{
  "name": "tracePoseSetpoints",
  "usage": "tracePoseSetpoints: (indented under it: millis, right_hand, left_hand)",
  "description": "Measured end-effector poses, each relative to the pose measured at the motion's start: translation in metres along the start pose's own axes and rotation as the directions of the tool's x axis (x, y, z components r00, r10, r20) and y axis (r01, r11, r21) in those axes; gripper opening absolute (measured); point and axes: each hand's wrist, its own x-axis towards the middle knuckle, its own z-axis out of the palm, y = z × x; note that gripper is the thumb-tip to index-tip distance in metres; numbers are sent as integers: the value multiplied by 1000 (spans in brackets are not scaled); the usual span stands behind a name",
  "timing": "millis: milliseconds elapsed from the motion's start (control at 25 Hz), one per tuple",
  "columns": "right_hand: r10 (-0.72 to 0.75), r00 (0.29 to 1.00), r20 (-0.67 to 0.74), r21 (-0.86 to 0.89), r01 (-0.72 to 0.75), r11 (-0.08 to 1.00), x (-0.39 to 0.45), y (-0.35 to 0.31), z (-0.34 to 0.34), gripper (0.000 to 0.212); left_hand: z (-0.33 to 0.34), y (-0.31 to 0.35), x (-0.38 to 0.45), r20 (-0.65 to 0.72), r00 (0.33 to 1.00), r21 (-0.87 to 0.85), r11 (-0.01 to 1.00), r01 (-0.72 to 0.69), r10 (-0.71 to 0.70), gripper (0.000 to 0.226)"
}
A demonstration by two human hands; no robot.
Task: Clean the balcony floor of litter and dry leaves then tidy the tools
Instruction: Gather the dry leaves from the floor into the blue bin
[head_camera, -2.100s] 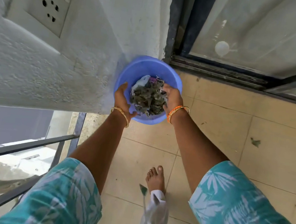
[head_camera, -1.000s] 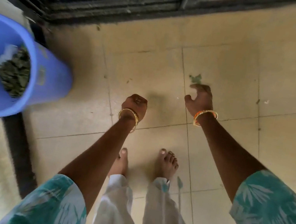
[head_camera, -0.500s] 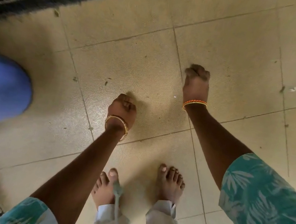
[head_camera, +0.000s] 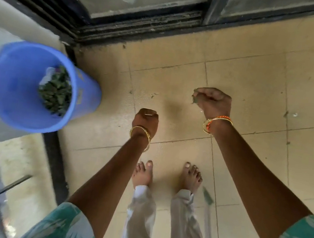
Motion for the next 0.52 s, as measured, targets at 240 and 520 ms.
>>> tracePoseSetpoints:
  millis: [240, 520]
  right_hand:
    - [100, 917, 387, -3, -107, 994, -114, -85, 82, 19]
    - [126, 866, 484, -189, -37, 981, -172, -88, 232, 21]
  left_hand:
    - [-104, 7, -56, 64, 960, -551, 792, 263, -274, 14]
    - [-224, -35, -42, 73, 940, -802, 541, 254, -333, 13]
